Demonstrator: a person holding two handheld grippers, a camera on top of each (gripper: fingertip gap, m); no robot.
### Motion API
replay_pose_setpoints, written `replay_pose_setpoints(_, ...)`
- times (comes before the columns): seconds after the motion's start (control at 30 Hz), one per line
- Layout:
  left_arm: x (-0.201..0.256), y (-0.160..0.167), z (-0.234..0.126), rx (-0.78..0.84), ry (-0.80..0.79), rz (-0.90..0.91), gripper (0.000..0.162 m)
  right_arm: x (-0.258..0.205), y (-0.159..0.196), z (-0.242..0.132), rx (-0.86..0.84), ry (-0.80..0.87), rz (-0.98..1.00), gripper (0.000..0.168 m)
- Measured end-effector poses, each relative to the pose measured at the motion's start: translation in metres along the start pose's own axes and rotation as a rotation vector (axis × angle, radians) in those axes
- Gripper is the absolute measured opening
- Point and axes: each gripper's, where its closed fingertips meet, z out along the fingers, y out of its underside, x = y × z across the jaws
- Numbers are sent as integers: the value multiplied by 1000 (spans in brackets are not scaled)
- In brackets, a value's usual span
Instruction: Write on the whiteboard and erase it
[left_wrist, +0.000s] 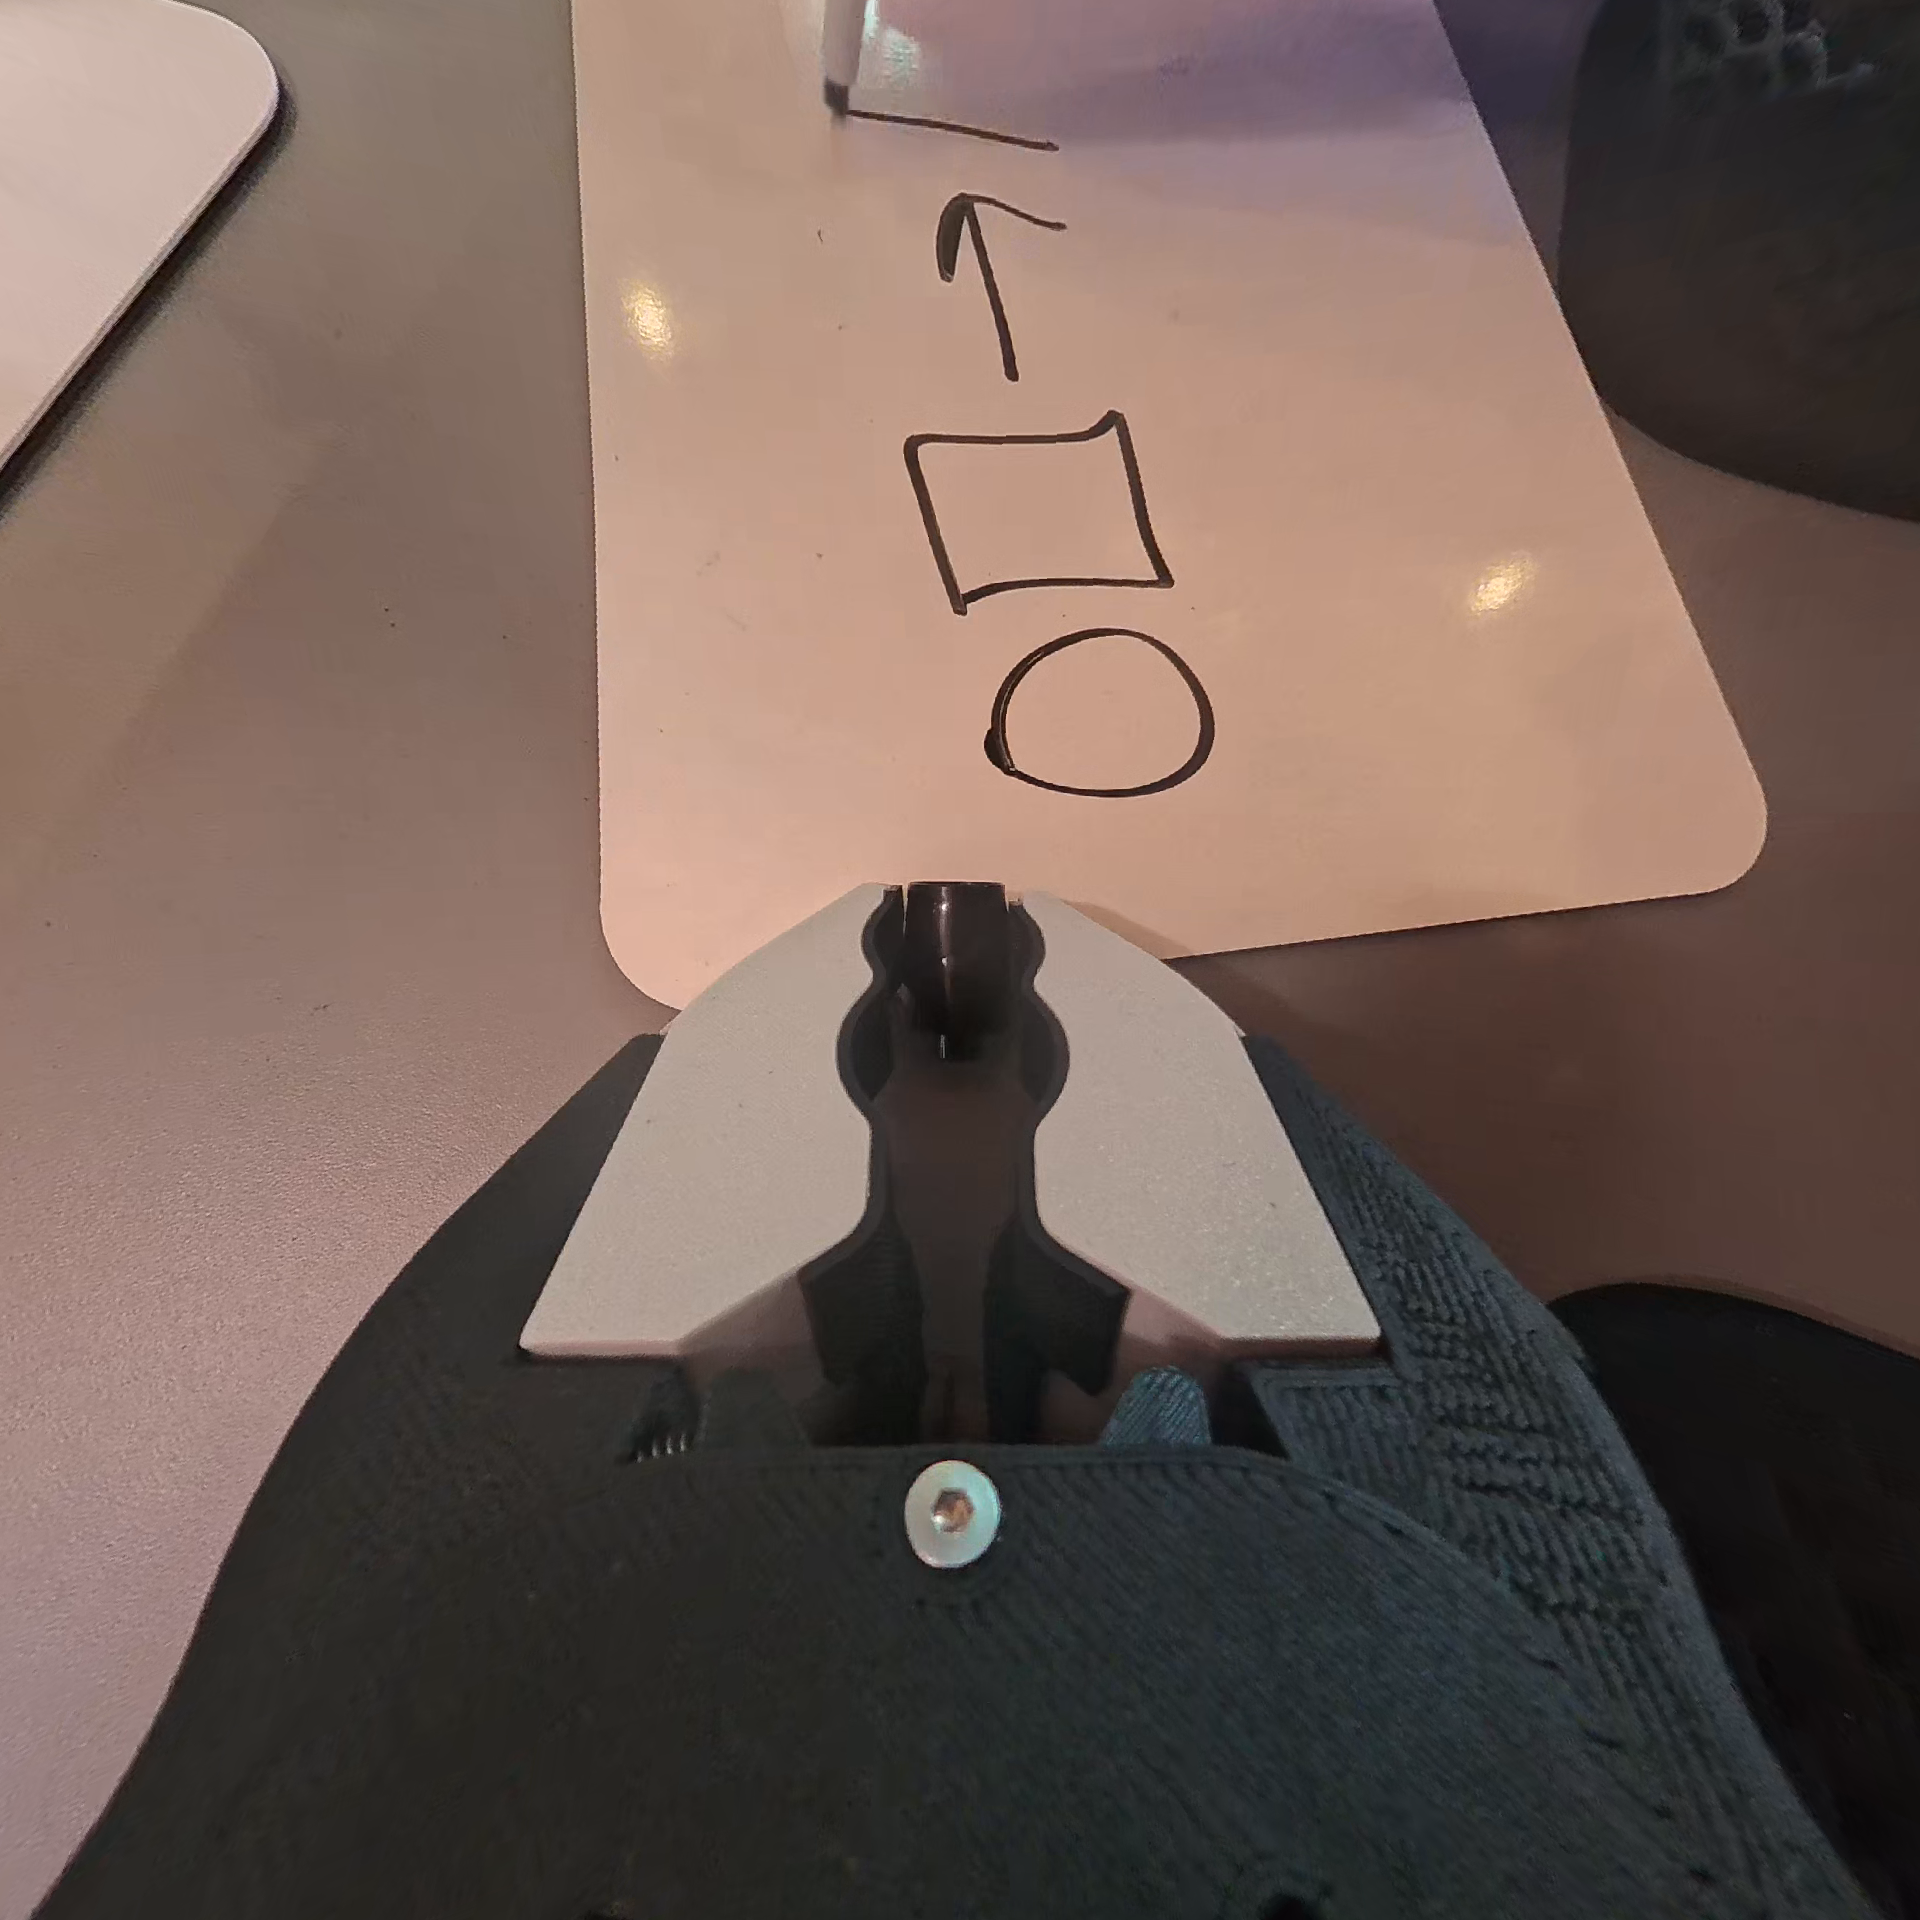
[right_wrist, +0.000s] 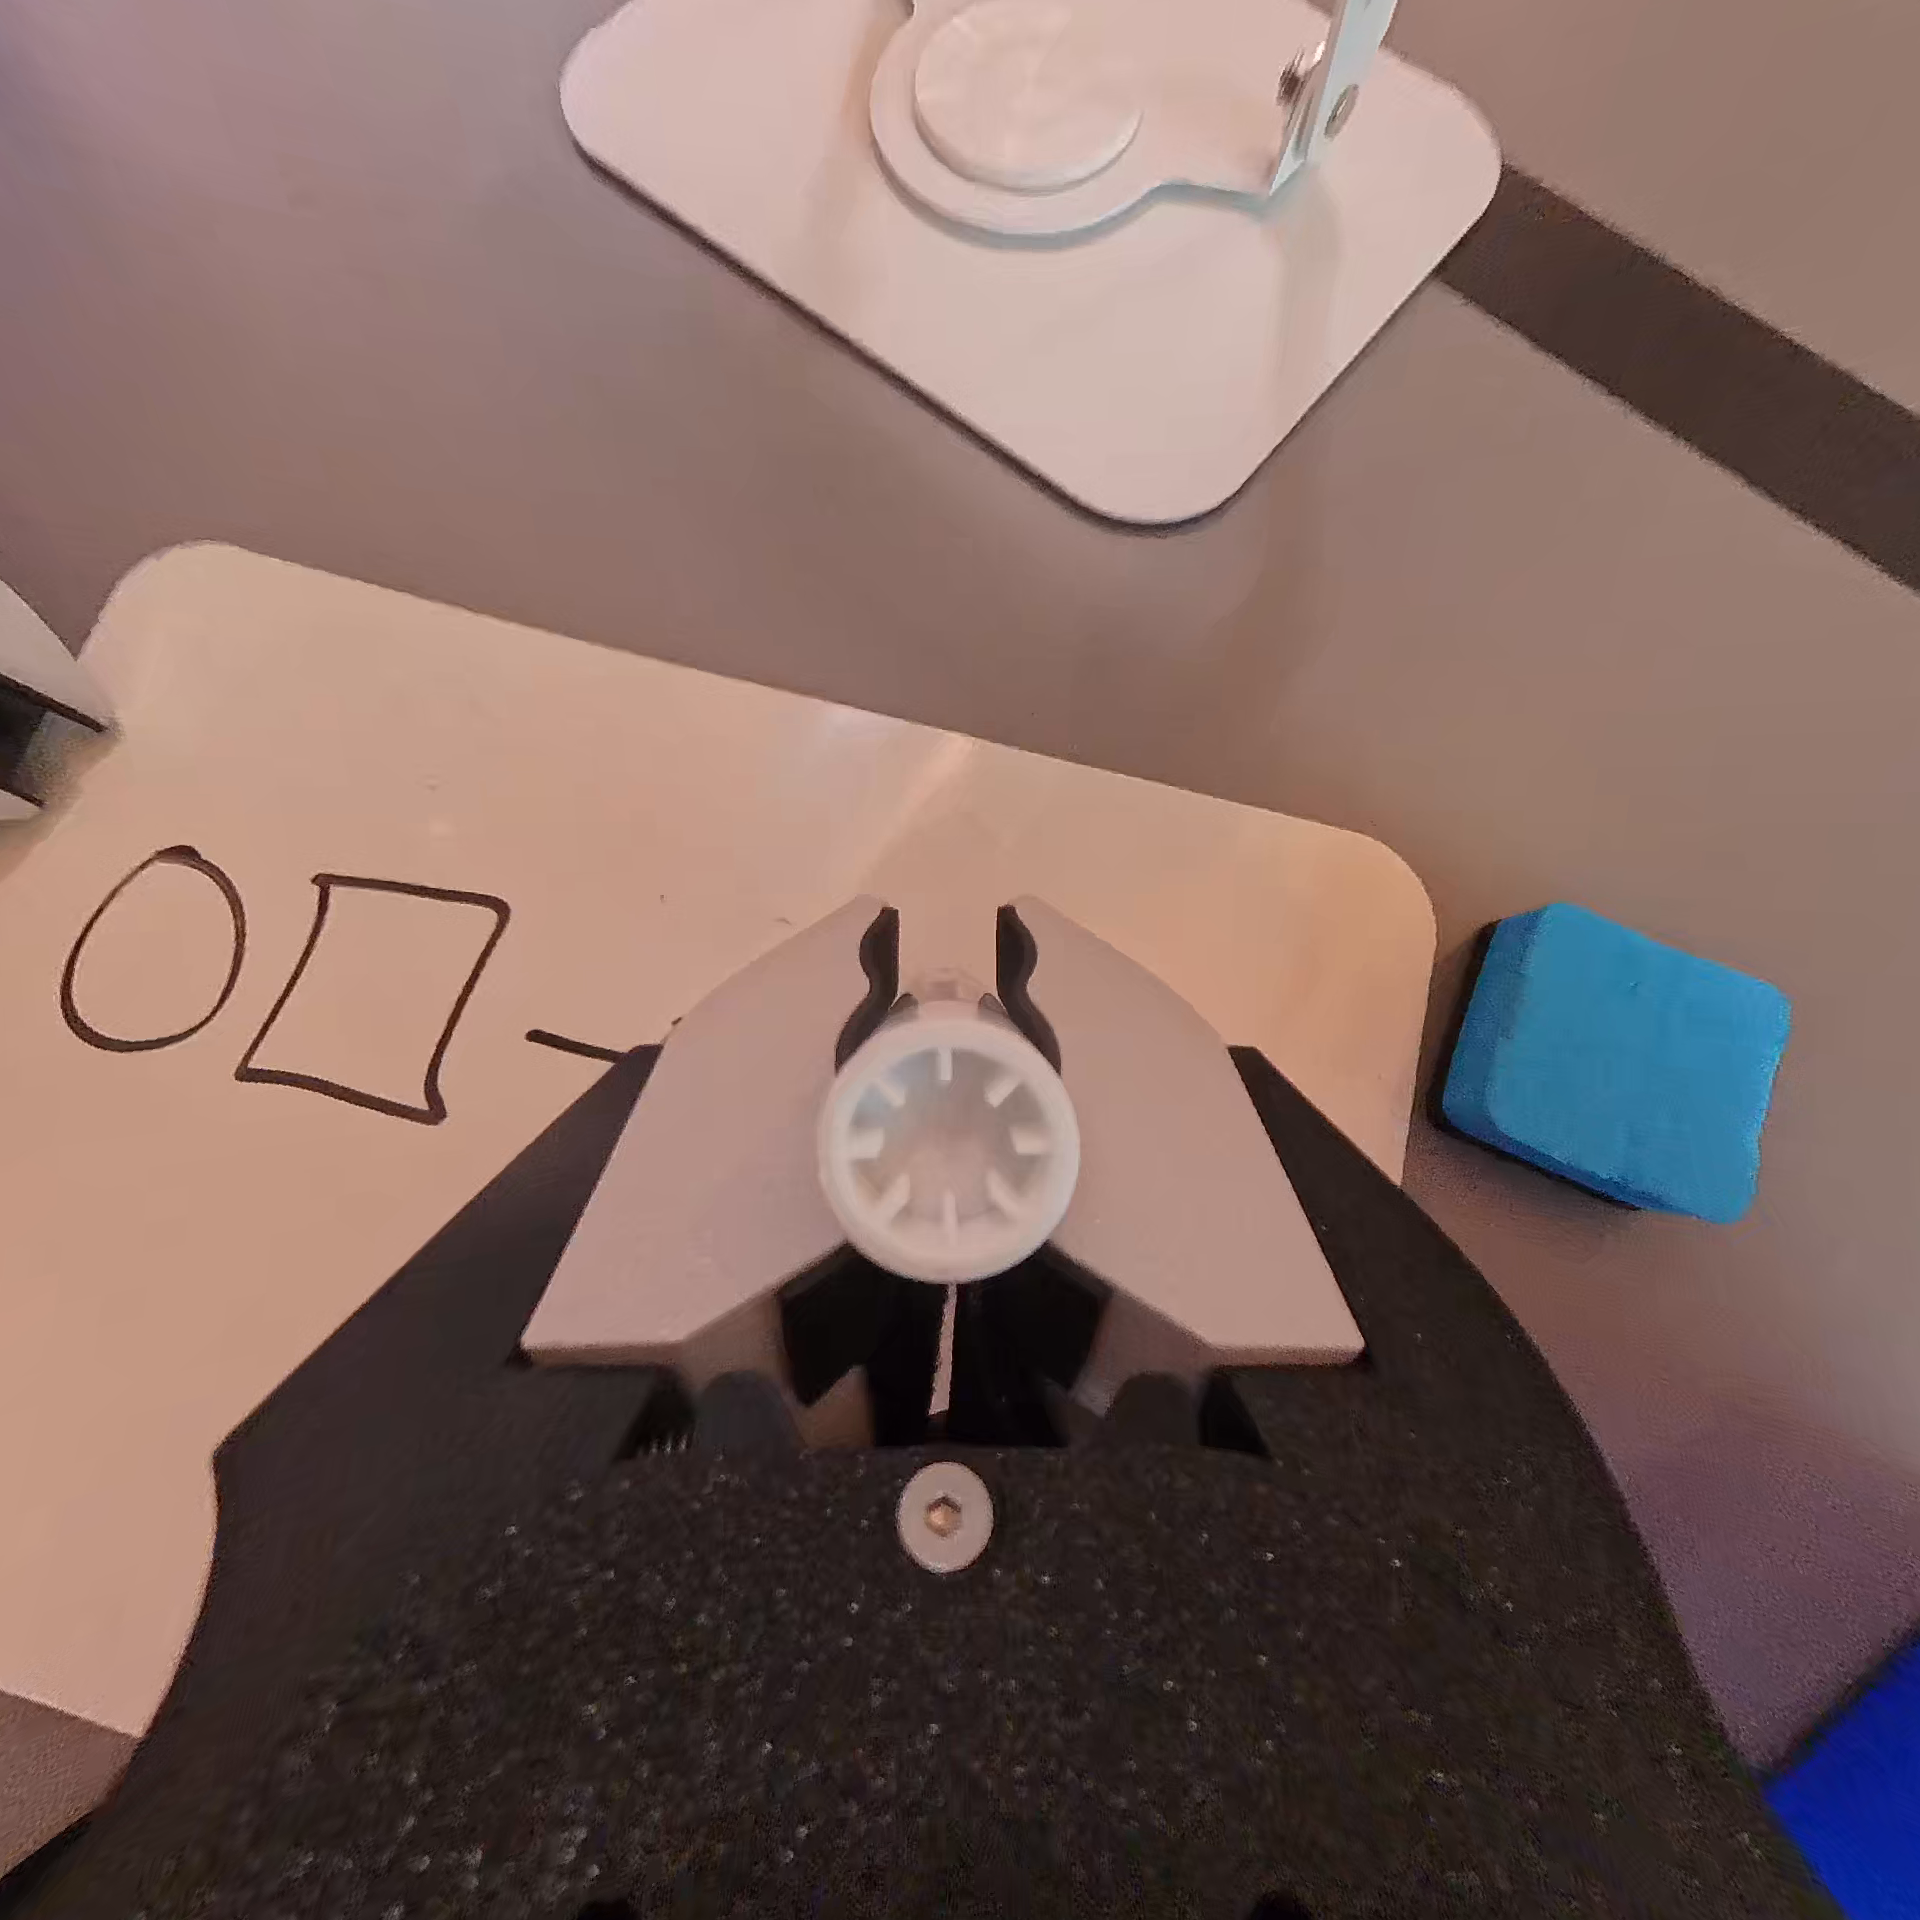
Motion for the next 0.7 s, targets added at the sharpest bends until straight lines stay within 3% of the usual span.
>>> replay_pose_setpoints(0.23, 0, 0, 0, 2, 3, -3, 20, 15, 40, -38, -62, 78, 76, 19)
replay_pose_setpoints(0.37, 1, 0, 0, 2, 6, -1, 19, 9, 41, -39, -49, 58, 83, 19)
replay_pose_setpoints(0.5, 1, -1, 0, 3, 7, 1, 20, -27, 31, -30, -47, -44, 31, 19)
replay_pose_setpoints(0.57, 1, -1, 1, 5, 6, 7, 19, -29, 25, -30, -23, -19, 12, 19)
replay_pose_setpoints(0.63, 2, -3, 1, 12, 14, 24, 19, -37, -3, -43, 133, -44, 27, 19)
replay_pose_setpoints(0.7, 13, -20, -4, 123, 68, 50, 20, -75, -43, -62, 327, -207, 11, 18)
